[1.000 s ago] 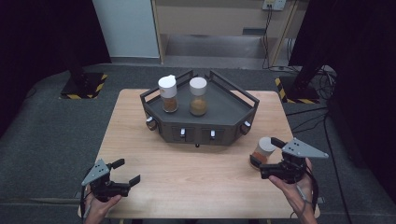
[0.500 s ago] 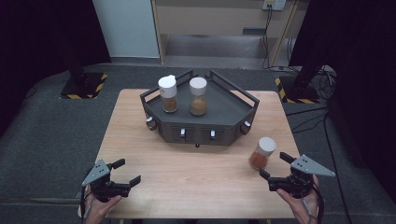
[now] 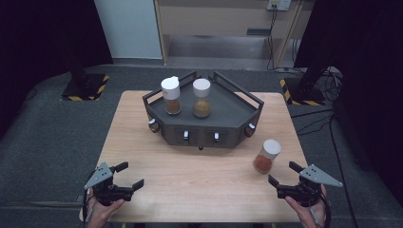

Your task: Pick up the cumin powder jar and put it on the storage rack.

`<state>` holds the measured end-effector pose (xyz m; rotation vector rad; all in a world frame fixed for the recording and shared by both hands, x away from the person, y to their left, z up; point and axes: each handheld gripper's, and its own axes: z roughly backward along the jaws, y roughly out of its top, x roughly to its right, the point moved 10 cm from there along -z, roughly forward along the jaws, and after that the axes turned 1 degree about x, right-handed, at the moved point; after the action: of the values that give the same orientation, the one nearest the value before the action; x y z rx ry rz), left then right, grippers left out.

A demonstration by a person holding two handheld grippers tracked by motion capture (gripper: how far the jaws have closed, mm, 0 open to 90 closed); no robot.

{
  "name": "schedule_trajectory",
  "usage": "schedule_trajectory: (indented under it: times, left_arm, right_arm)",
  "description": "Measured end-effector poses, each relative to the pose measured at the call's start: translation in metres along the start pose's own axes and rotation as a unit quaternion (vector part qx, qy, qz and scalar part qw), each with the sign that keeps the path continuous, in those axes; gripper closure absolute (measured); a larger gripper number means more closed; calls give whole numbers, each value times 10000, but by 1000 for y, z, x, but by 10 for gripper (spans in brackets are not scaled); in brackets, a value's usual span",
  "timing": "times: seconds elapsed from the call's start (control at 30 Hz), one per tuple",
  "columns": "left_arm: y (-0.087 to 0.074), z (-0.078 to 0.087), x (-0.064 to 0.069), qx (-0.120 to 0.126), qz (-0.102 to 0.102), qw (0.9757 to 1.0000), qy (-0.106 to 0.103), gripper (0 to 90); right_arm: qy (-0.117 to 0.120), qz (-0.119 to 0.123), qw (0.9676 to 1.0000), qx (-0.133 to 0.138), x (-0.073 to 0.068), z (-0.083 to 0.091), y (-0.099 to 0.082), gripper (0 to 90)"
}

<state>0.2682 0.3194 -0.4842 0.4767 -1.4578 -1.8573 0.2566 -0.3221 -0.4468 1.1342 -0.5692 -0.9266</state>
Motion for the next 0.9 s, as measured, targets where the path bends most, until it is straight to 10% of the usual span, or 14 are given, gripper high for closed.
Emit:
schedule_trajectory:
  times: [0.9]
  left_arm:
    - [1,-4,3,-77,-110,9998,-137,15]
  right_arm:
    - [168,84,9998,5,1,-4,-9,39]
